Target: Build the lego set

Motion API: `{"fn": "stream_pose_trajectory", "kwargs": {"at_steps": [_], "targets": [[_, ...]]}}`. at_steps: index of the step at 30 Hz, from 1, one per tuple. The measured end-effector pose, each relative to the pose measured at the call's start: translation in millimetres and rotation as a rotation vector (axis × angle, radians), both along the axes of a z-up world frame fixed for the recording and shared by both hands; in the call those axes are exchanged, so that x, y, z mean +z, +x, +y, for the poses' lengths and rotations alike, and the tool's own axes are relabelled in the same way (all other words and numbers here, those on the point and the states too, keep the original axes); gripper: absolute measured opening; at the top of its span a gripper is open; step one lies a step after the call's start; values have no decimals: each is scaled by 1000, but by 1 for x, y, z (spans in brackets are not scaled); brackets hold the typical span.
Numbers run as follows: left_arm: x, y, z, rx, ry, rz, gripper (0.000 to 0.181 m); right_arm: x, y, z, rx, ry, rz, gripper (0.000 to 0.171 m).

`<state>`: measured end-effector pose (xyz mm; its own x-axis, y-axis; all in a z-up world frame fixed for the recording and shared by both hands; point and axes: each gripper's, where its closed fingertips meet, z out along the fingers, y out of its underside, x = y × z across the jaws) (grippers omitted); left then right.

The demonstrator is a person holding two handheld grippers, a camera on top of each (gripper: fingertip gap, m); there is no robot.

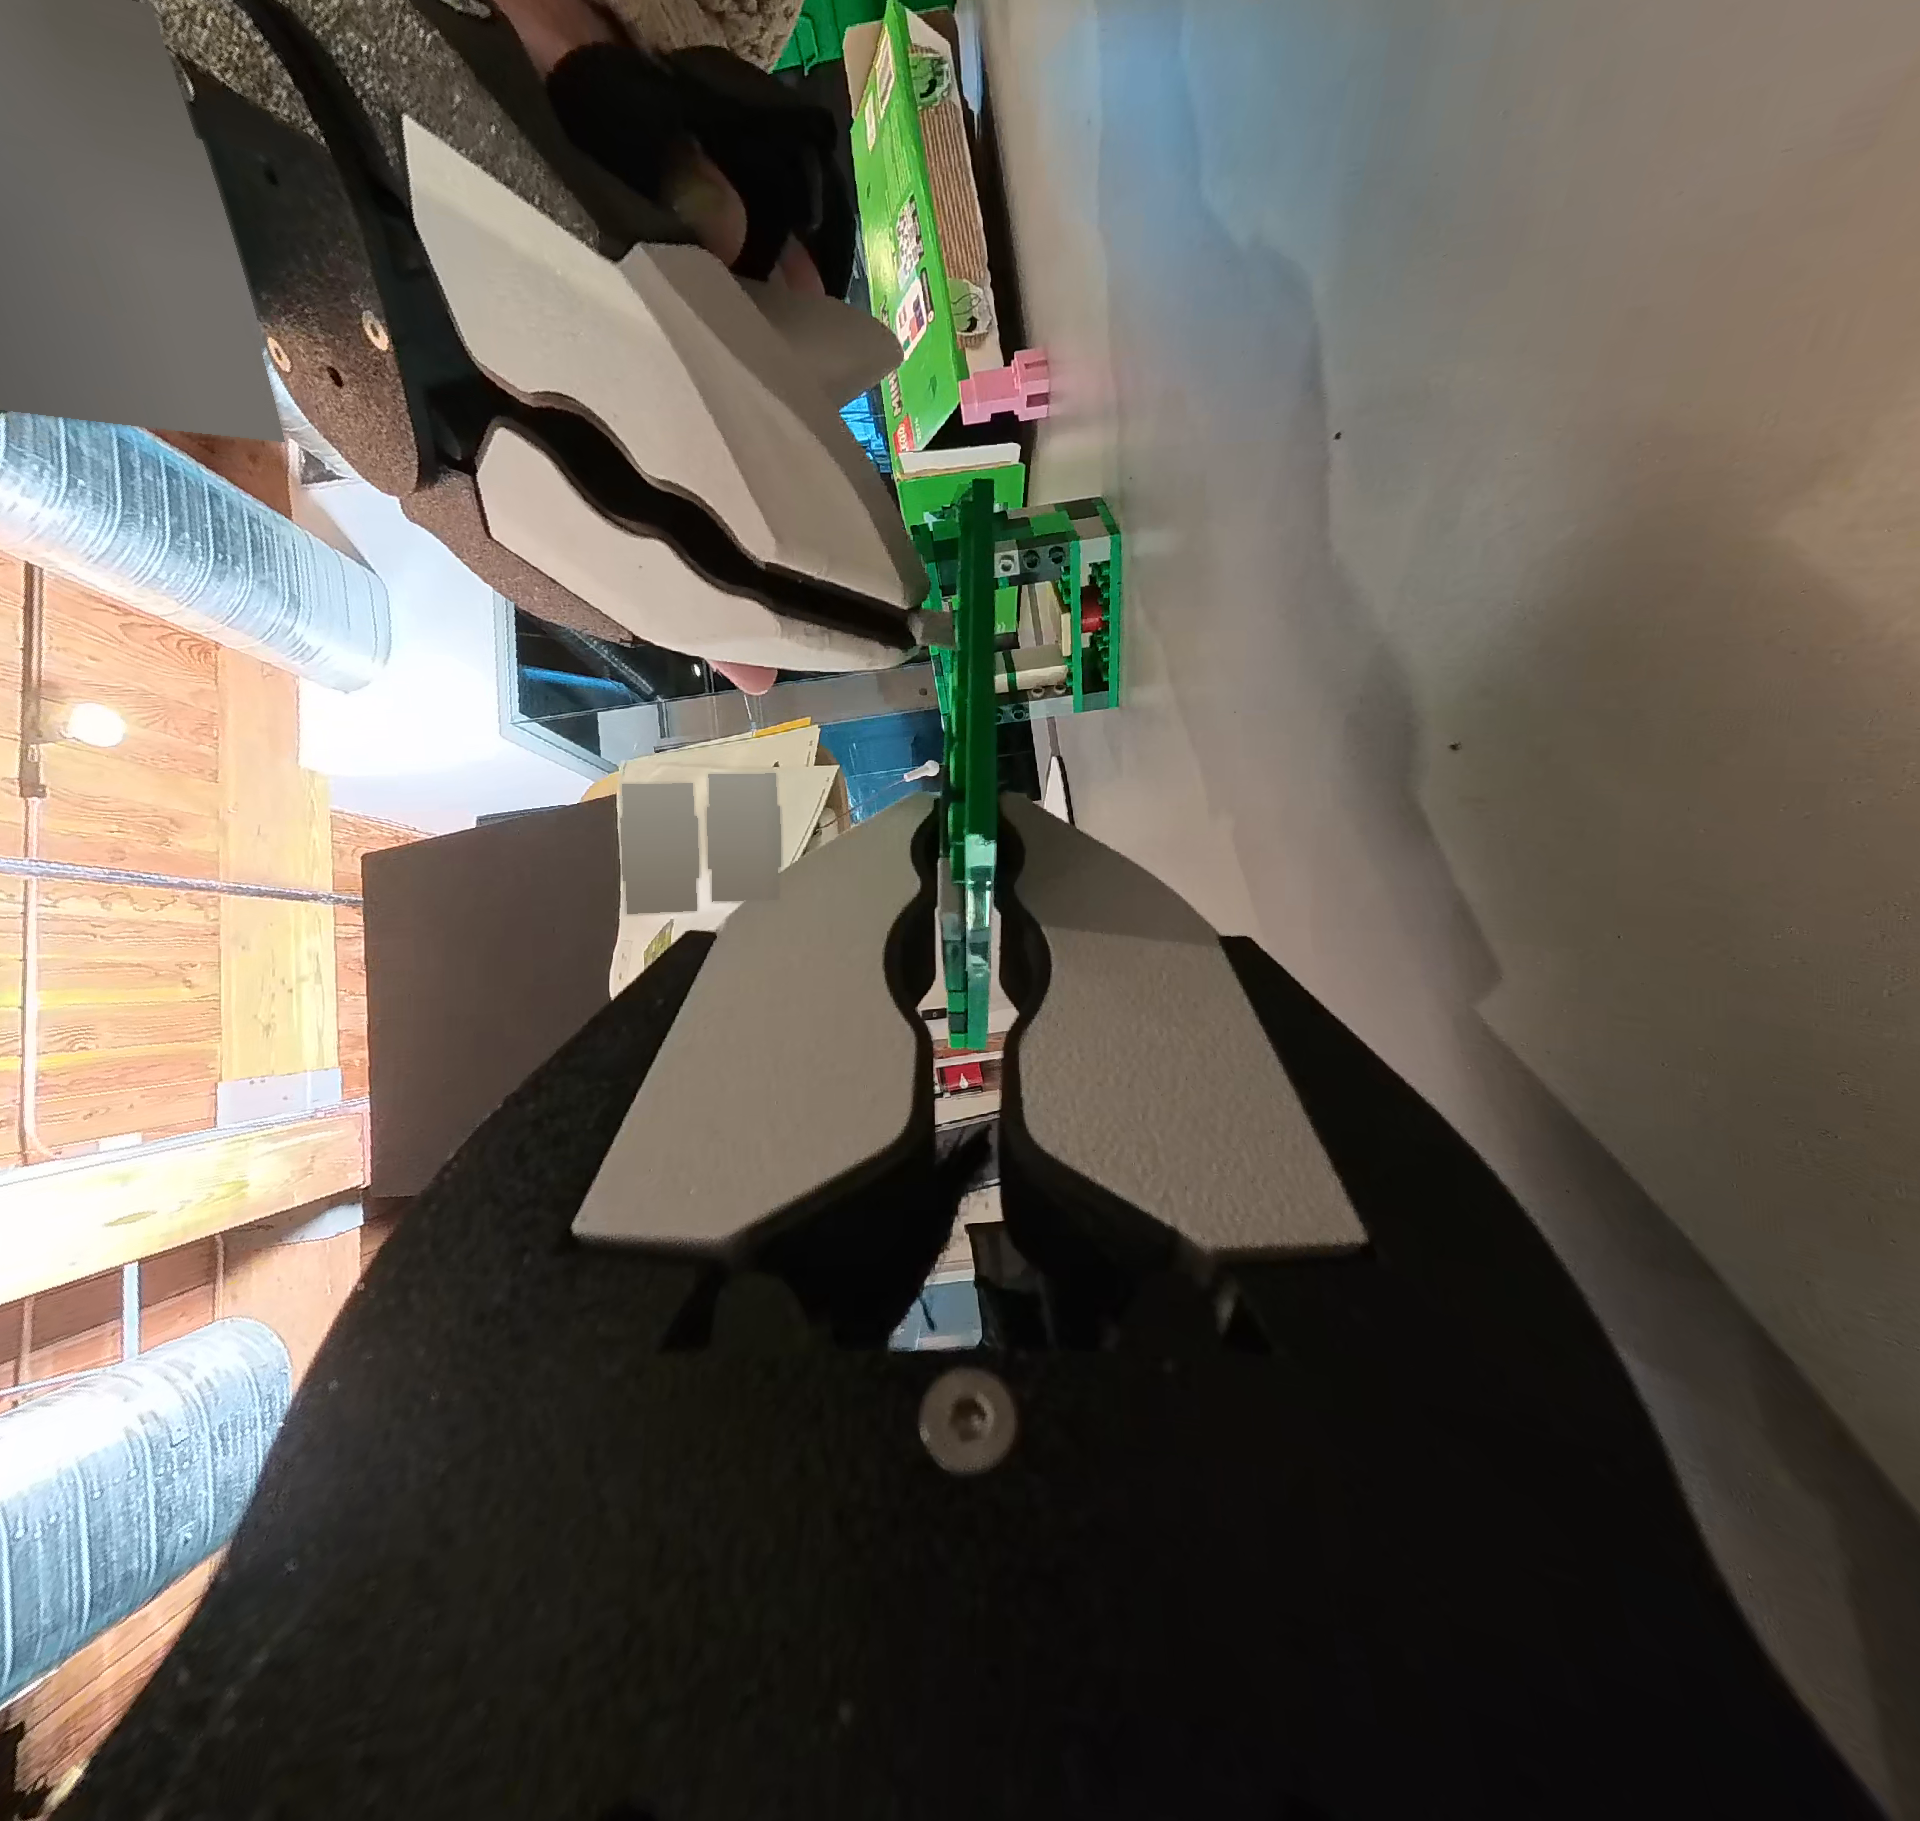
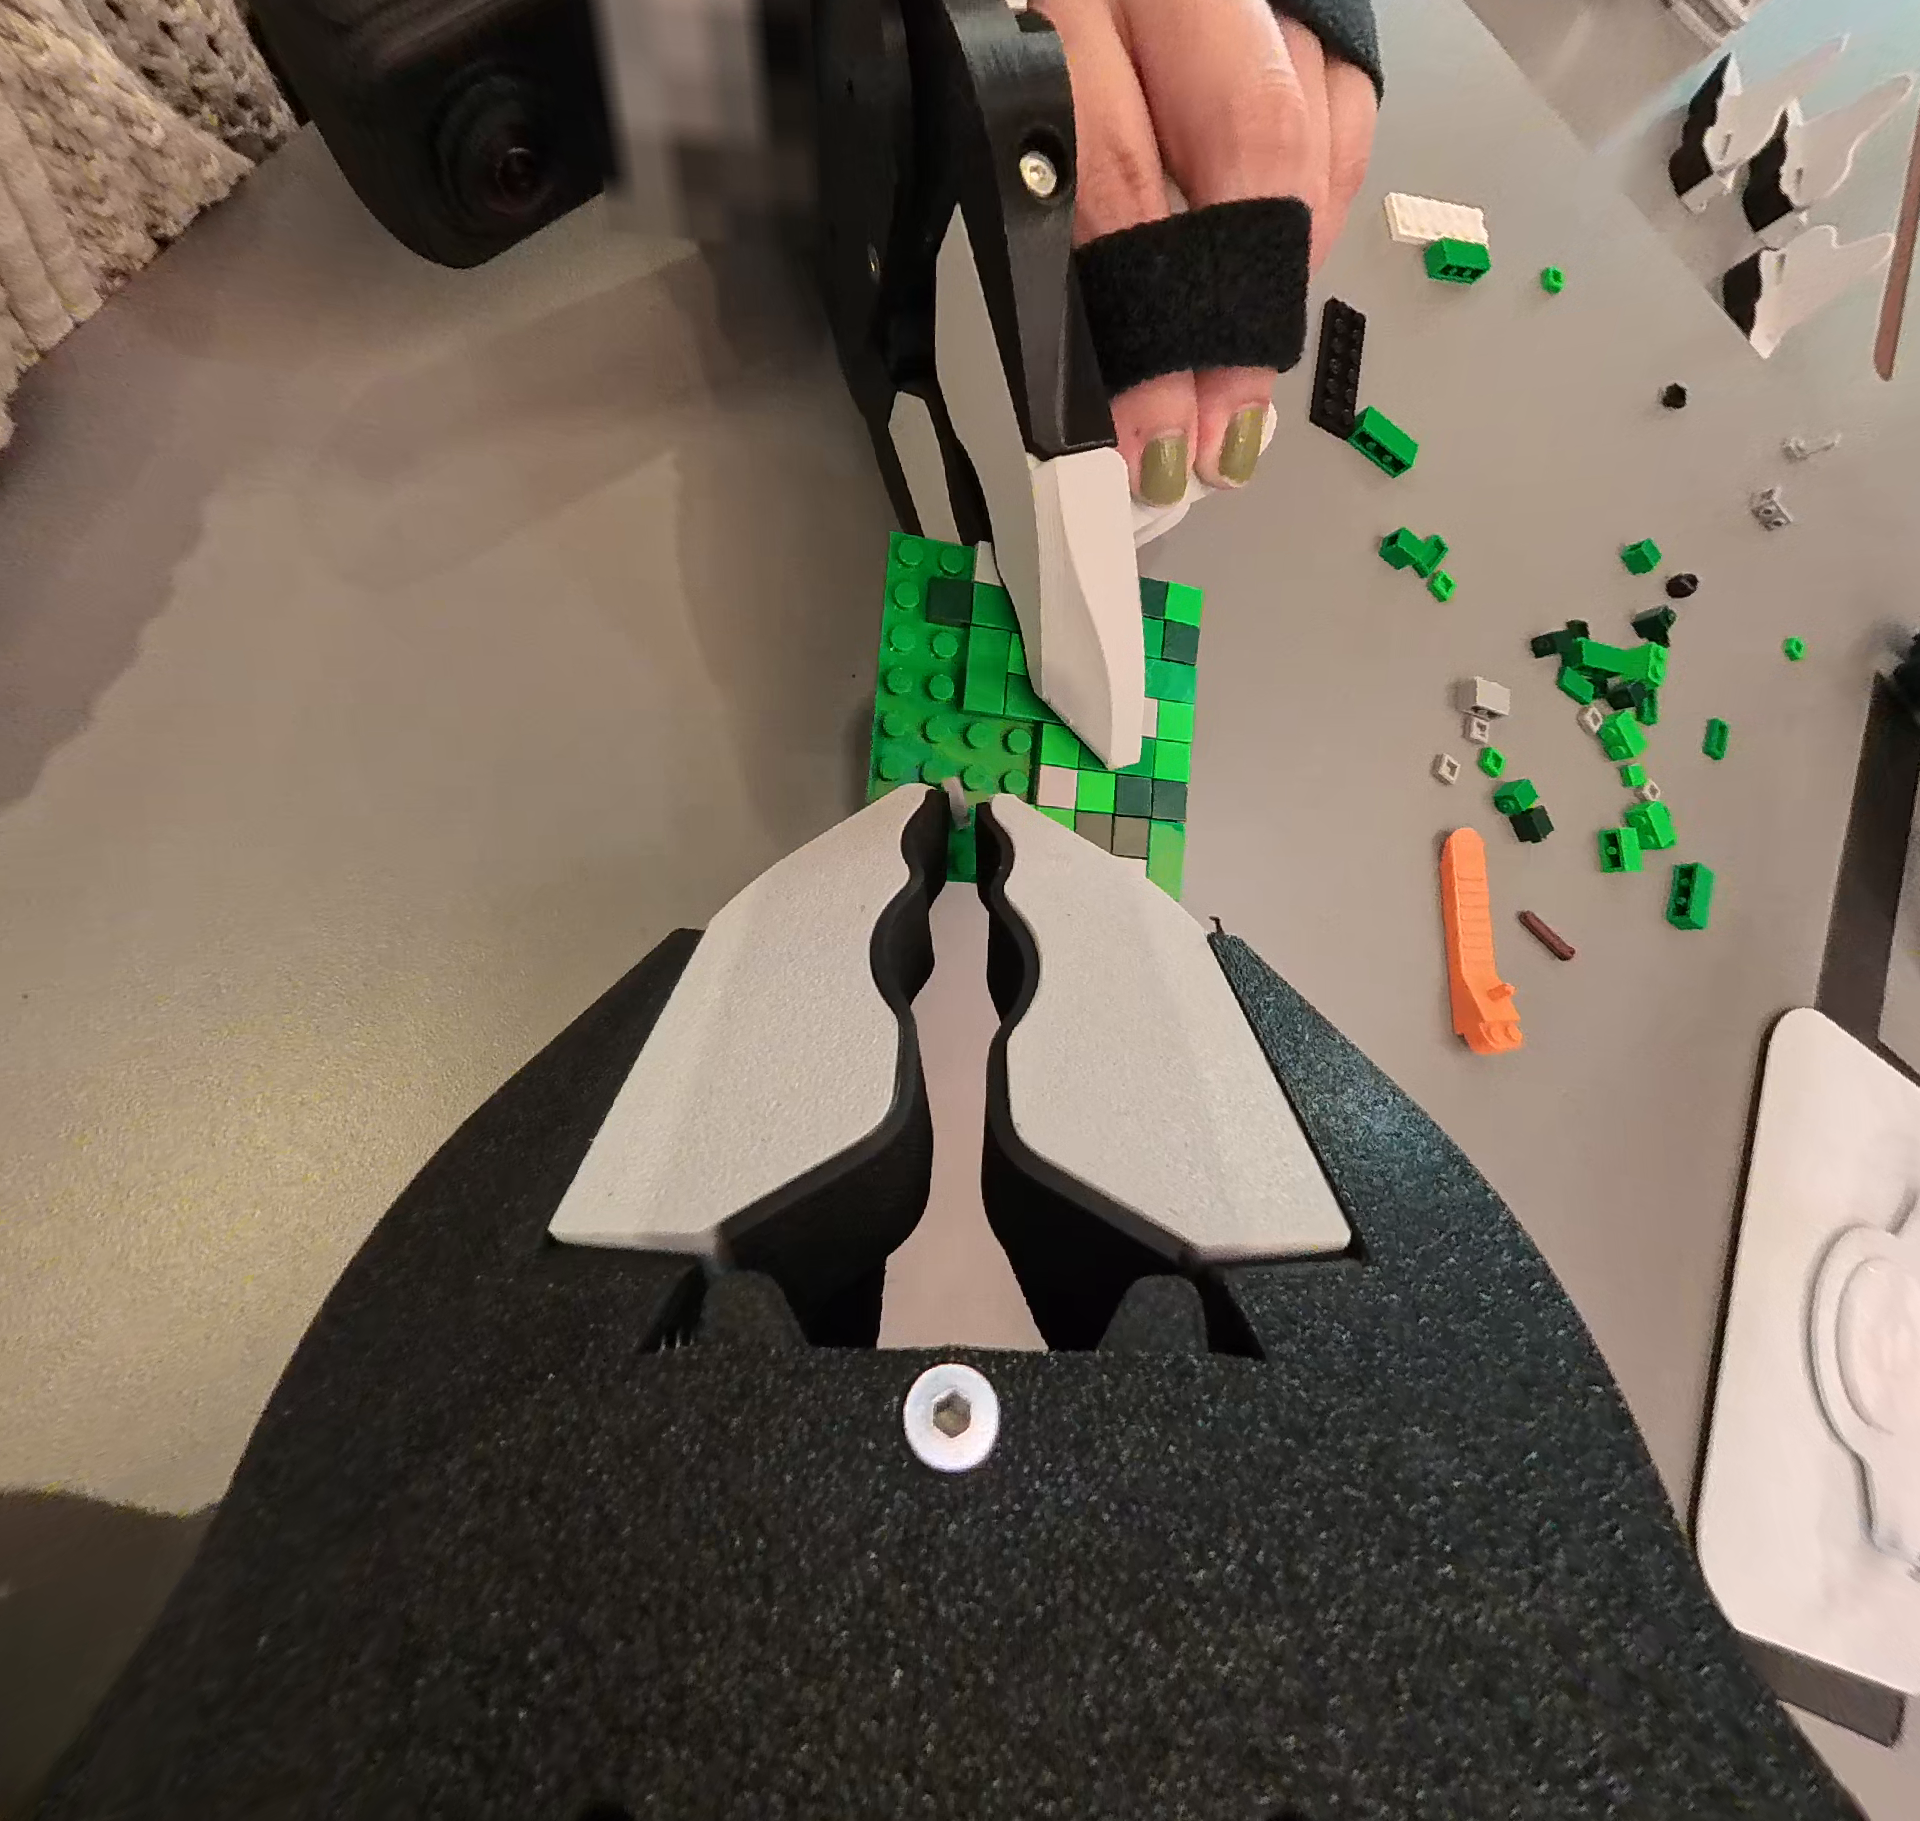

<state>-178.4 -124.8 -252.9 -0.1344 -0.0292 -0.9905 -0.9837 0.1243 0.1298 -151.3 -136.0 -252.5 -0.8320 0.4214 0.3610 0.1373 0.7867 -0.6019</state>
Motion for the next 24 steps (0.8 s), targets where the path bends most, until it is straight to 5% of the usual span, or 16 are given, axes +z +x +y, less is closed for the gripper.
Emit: {"fn": "stream_pose_trajectory", "kwargs": {"at_steps": [10, 17, 24], "targets": [[1, -2, 1, 5, 2, 0, 6, -1, 0, 4, -5, 51, 15, 3], [1, -7, 3, 27, -23, -54, 6, -17, 12, 62, -212, 195, -149, 3], [3, -5, 3, 23, -7, -27, 6, -25, 1, 56, -268, 57, -196, 21]]}}
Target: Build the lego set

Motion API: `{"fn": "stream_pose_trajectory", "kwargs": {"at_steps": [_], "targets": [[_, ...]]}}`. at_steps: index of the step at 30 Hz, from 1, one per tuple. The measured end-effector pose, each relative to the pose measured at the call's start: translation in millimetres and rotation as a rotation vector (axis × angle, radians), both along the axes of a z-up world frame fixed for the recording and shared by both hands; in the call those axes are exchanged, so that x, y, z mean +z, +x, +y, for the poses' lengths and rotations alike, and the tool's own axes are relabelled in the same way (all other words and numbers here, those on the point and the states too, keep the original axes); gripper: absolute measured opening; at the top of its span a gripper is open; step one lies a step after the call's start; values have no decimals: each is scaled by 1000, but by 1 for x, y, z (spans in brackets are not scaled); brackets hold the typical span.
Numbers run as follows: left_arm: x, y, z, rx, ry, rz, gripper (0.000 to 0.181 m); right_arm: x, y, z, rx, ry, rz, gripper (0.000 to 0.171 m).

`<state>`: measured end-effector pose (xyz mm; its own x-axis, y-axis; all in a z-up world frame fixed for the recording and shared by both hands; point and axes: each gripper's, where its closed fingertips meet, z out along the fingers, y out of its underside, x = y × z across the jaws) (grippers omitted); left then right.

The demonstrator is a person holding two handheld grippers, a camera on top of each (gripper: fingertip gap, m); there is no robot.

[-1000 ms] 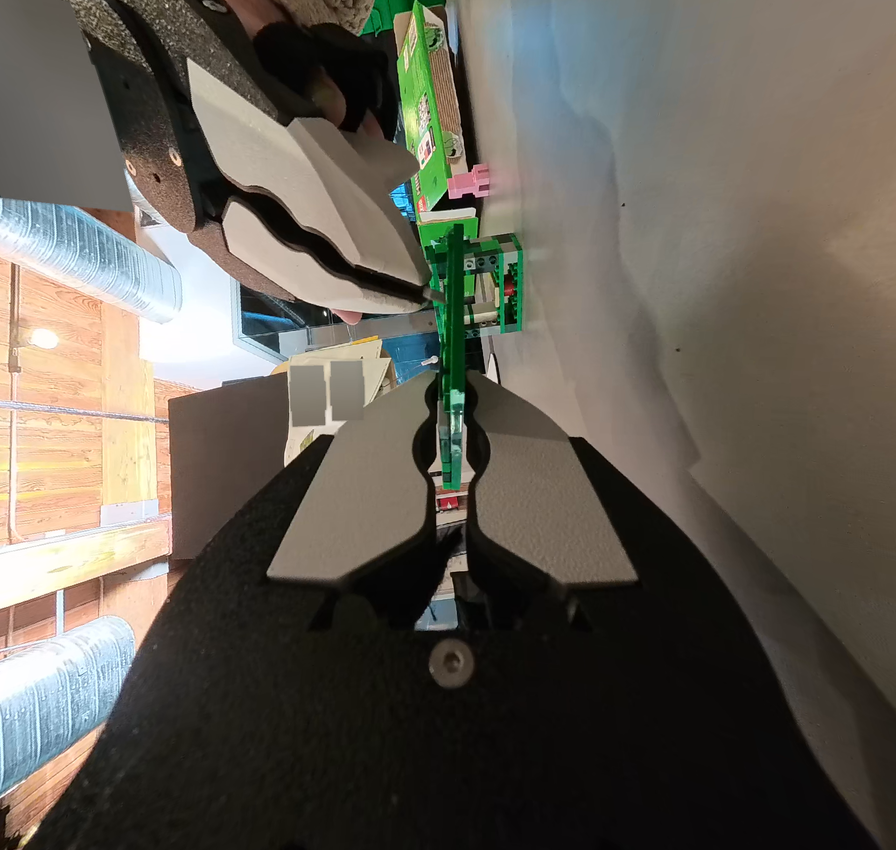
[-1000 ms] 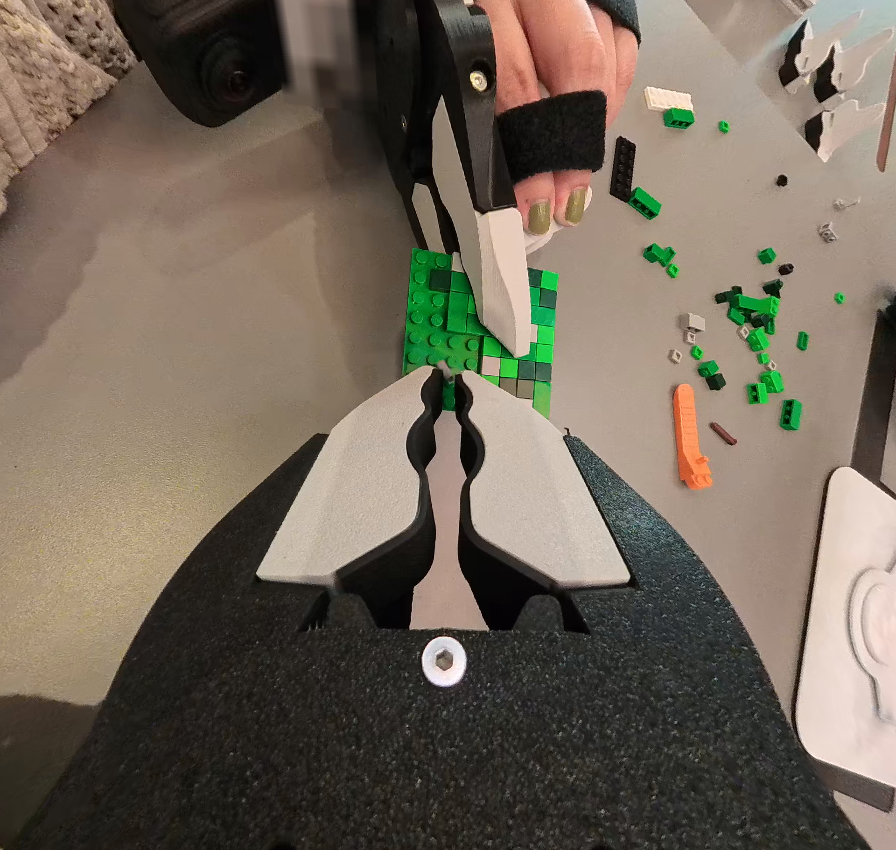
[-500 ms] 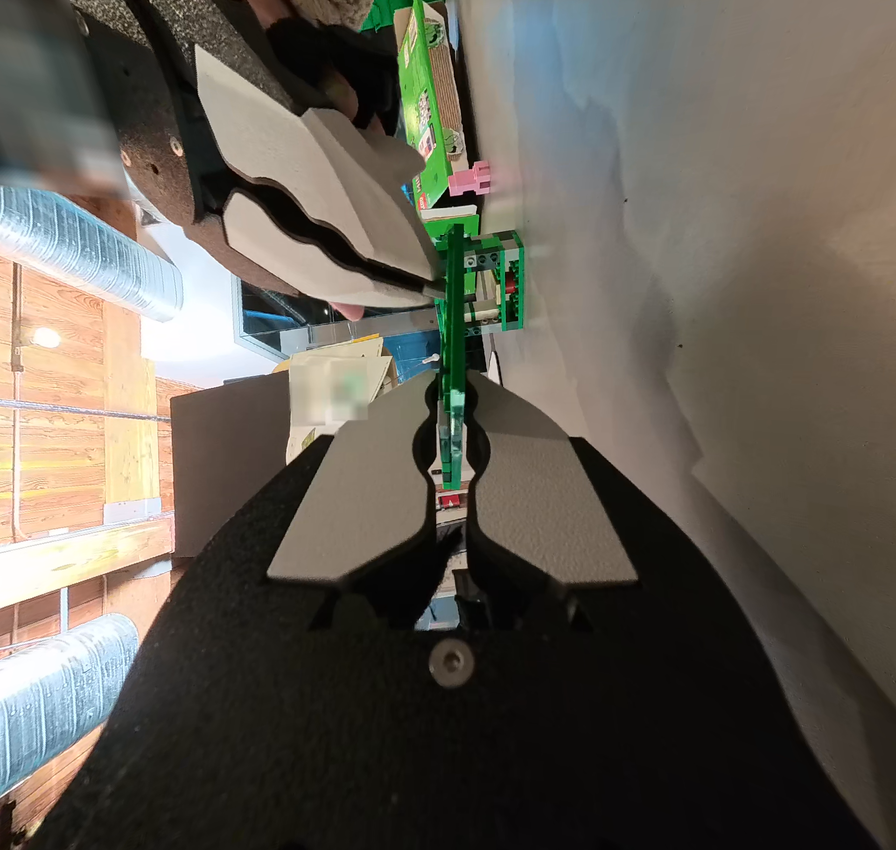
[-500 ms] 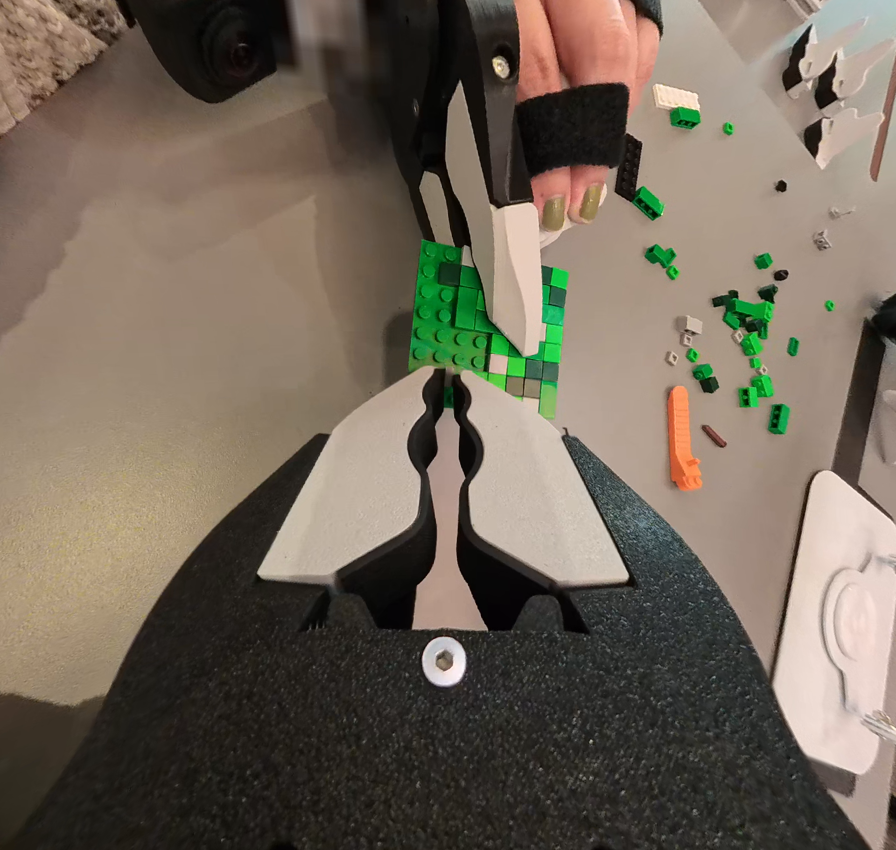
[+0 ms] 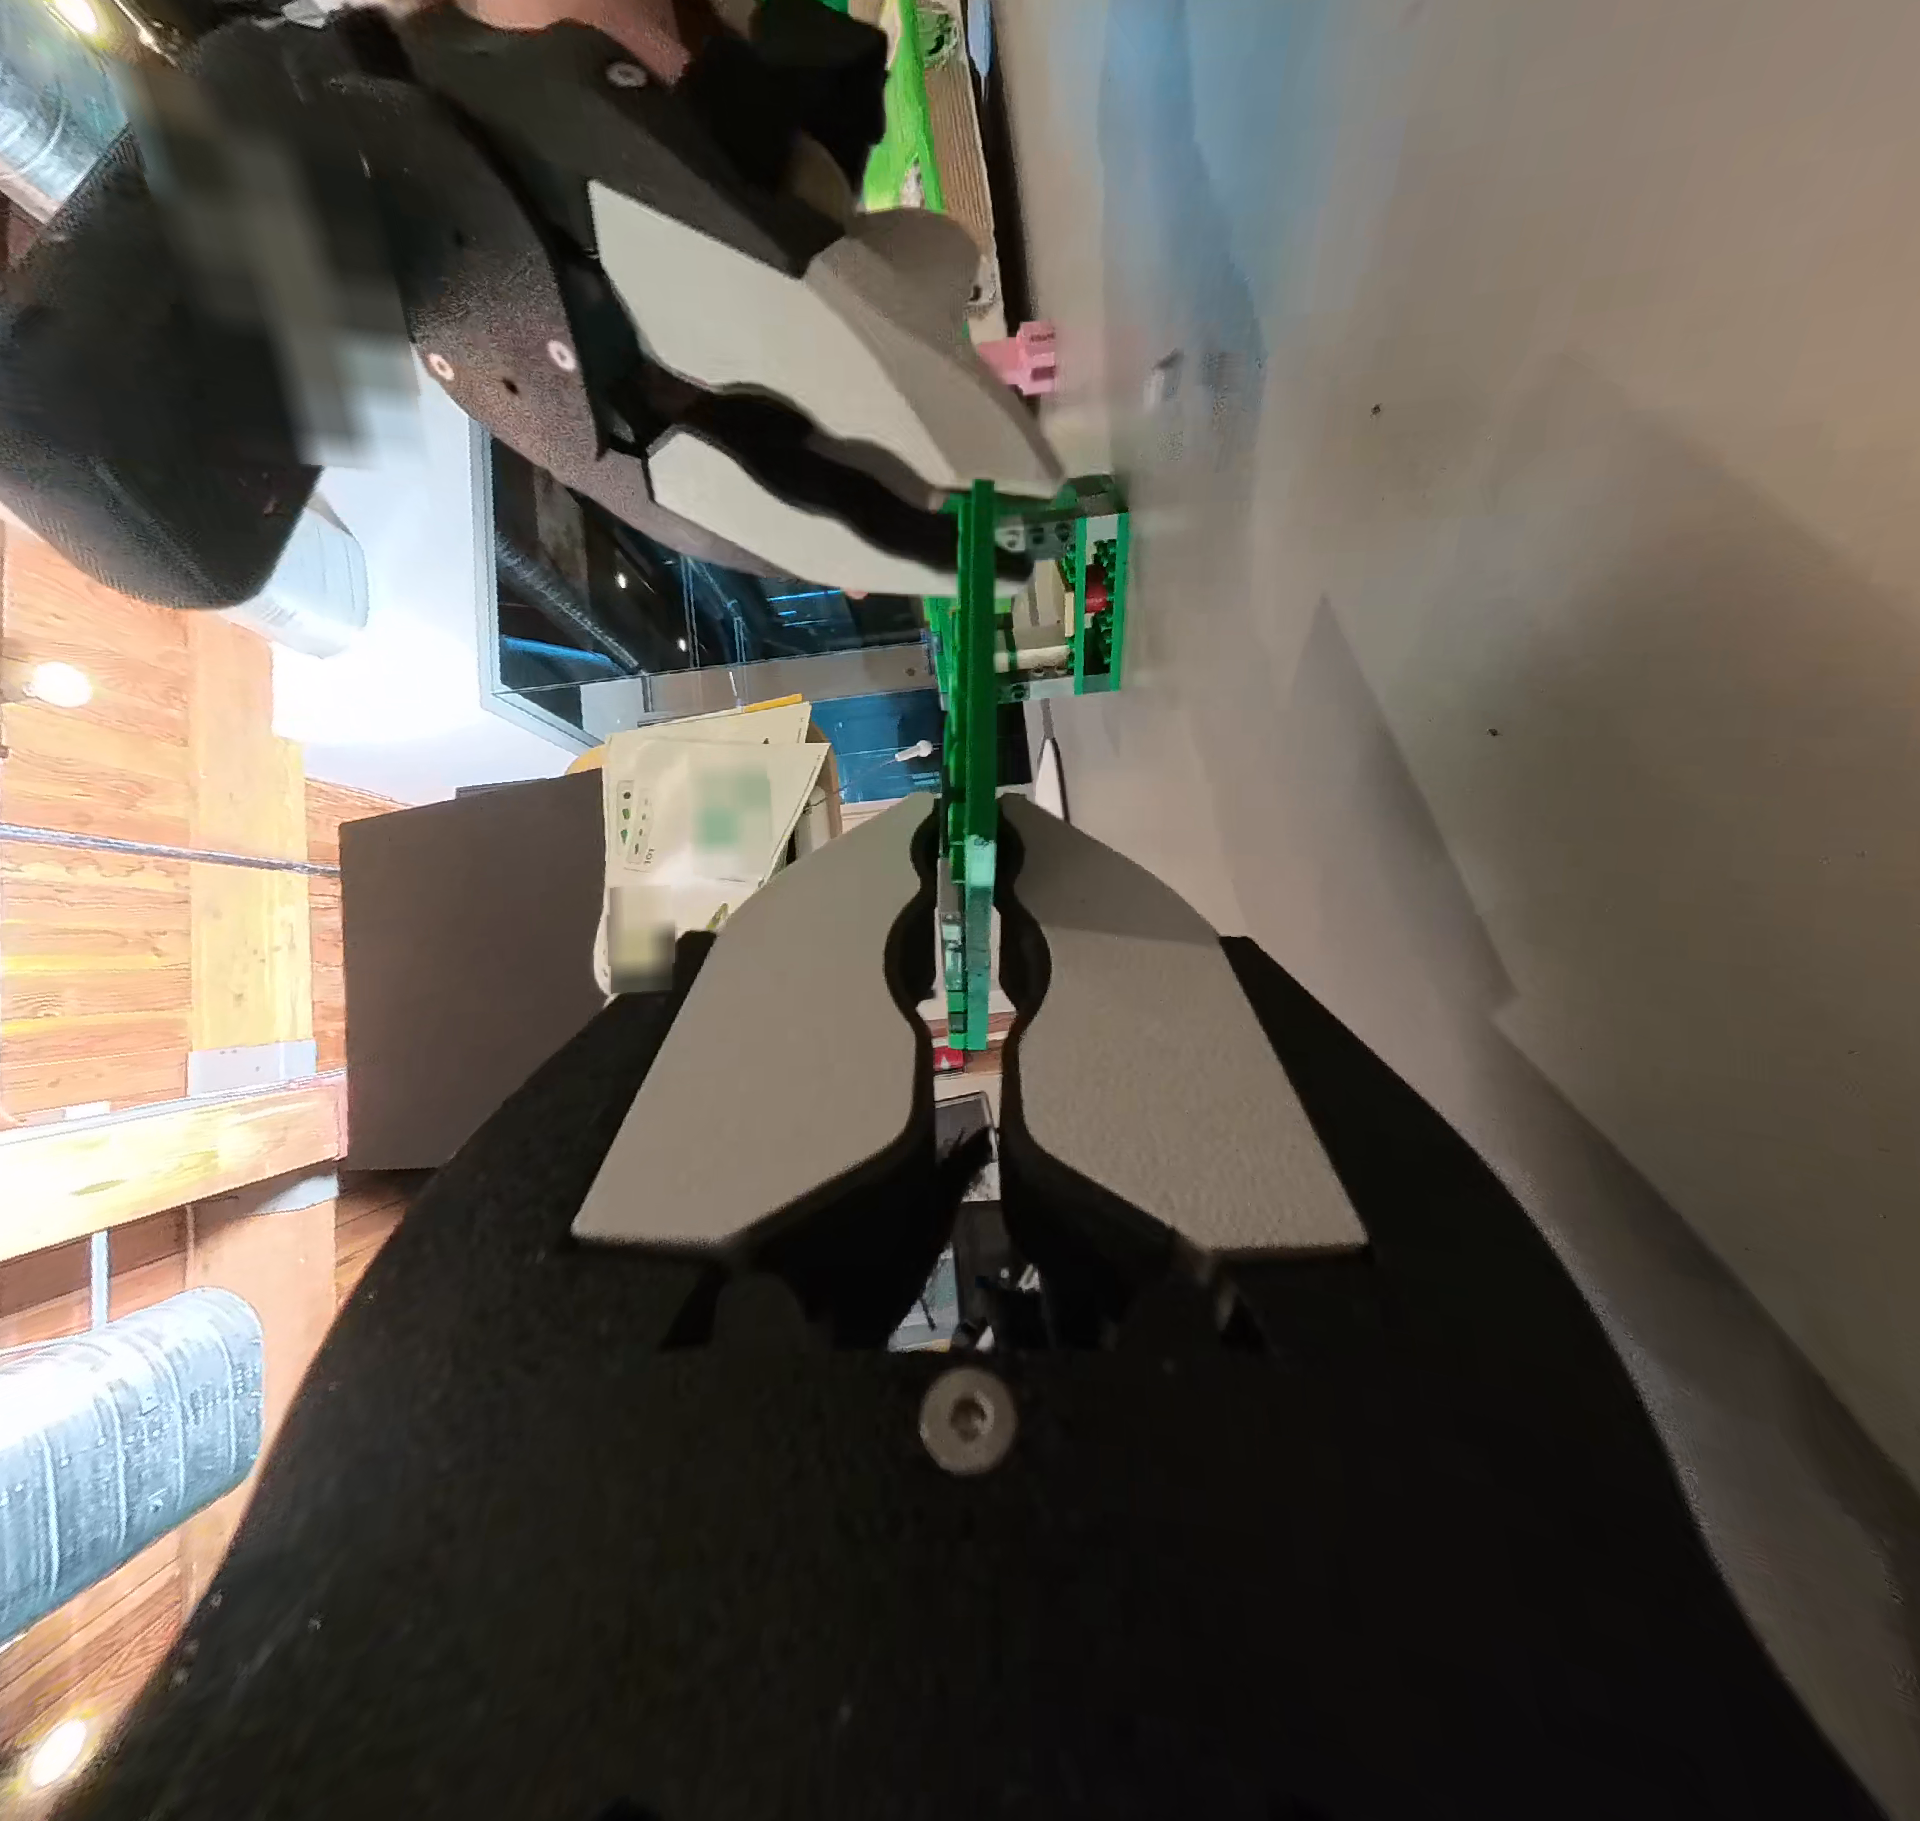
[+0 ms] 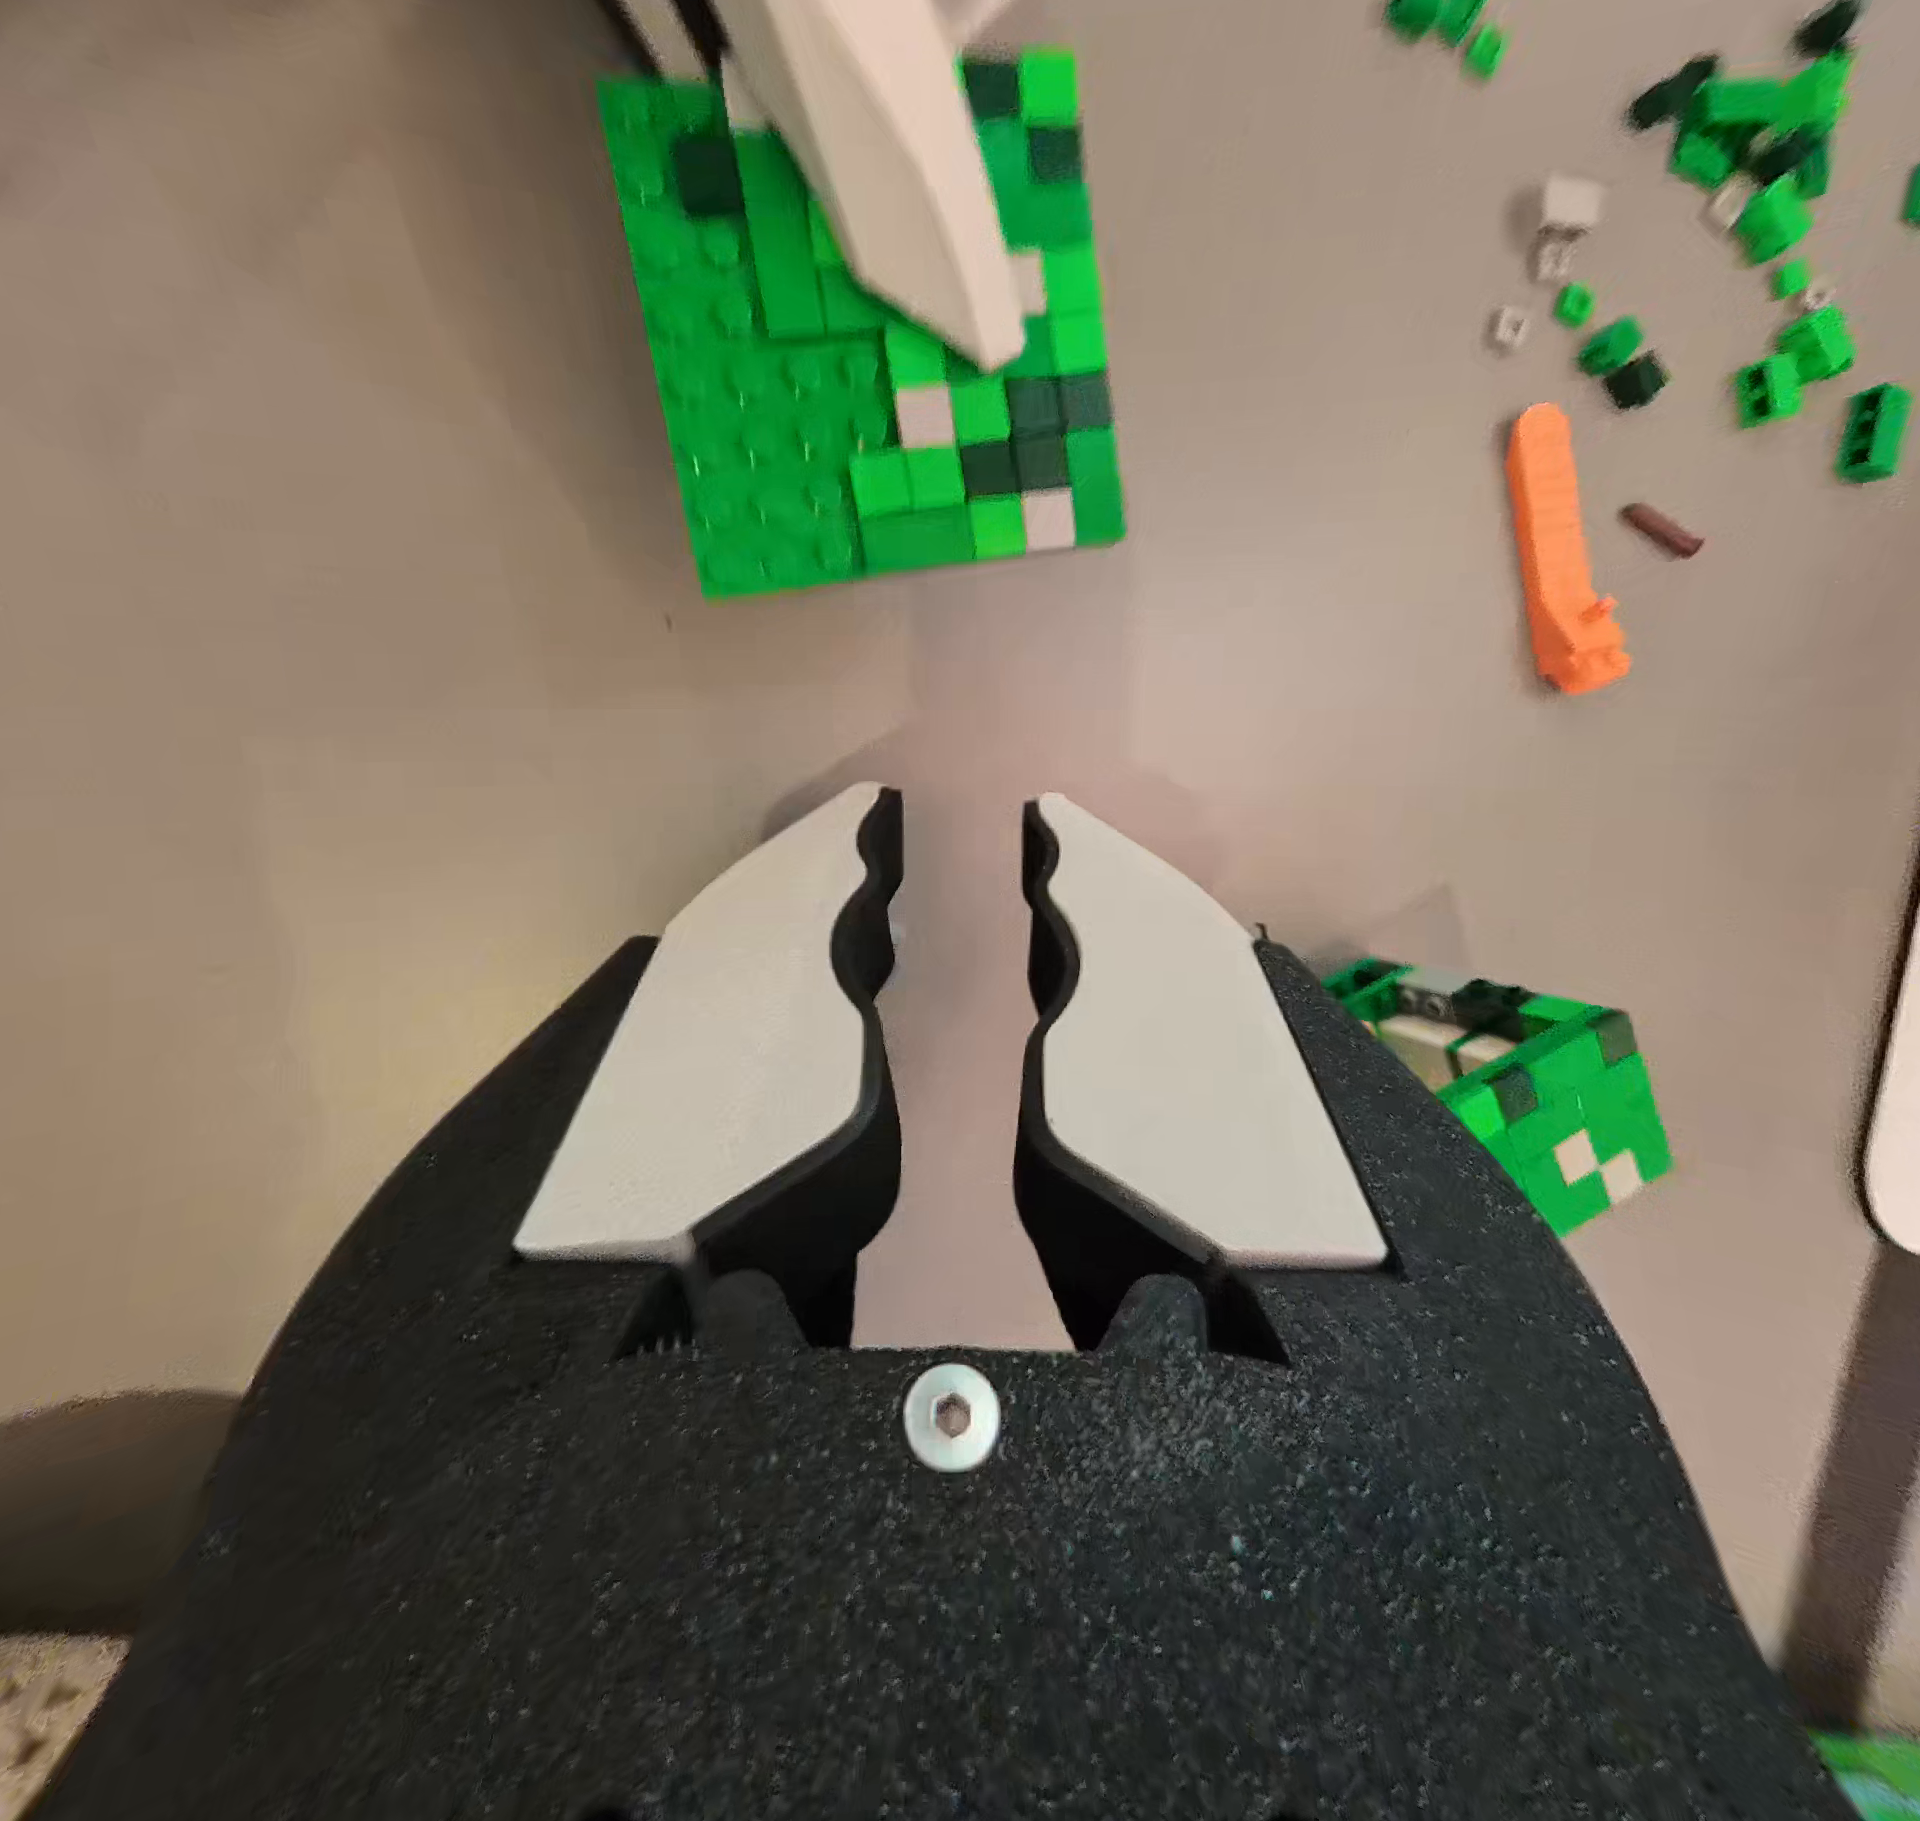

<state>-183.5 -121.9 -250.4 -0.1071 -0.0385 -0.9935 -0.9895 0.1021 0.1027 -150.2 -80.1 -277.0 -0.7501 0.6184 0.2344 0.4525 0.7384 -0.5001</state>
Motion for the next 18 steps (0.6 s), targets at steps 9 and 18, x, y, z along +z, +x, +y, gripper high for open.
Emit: {"fn": "stream_pose_trajectory", "kwargs": {"at_steps": [9, 18], "targets": [[1, 1, 0, 0, 8, 20, 6, 32, -20, -36, -39, -492, 56, 40], [-3, 0, 0, 17, -5, 65, 6, 20, -25, -35, -79, -326, 81, 40]]}}
